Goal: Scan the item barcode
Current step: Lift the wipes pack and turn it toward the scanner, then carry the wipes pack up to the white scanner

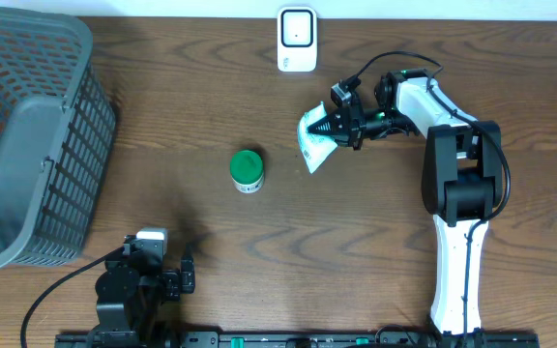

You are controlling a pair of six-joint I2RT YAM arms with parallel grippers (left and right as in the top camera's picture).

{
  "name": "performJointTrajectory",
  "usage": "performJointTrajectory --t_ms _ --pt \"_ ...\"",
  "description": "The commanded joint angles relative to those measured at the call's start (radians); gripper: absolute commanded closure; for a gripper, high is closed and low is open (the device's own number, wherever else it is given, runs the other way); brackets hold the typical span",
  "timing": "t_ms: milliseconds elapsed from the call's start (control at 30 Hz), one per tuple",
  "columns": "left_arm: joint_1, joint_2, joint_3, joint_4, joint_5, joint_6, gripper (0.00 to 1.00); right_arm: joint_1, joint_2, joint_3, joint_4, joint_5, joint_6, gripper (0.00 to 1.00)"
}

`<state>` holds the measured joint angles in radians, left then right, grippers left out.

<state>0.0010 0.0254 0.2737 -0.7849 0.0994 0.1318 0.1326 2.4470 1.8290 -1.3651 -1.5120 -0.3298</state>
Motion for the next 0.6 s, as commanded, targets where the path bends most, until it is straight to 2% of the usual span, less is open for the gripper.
performJointTrajectory --t_ms 0,267,367,433,567 --pt "0.003 -0.002 0.002 0.000 0.005 0.006 0.02 0.018 -0.014 0.005 -0.055 -0.050 -0.019 0.99" --pt "0.003 -0.002 0.002 0.000 0.005 0.006 0.02 0.051 -0.092 0.036 -0.288 0.064 -0.239 0.99" --pt "0.003 -0.002 0.002 0.000 0.005 0.006 0.02 0.082 -0.173 0.055 -0.274 0.185 -0.251 0.98" --pt "0.003 -0.002 0.002 0.000 0.006 0.006 0.02 0.116 -0.230 0.061 -0.189 0.335 -0.185 0.98" --pt "0.003 -0.002 0.002 0.000 0.005 0.006 0.02 0.212 -0.304 0.061 0.043 0.865 0.182 0.99"
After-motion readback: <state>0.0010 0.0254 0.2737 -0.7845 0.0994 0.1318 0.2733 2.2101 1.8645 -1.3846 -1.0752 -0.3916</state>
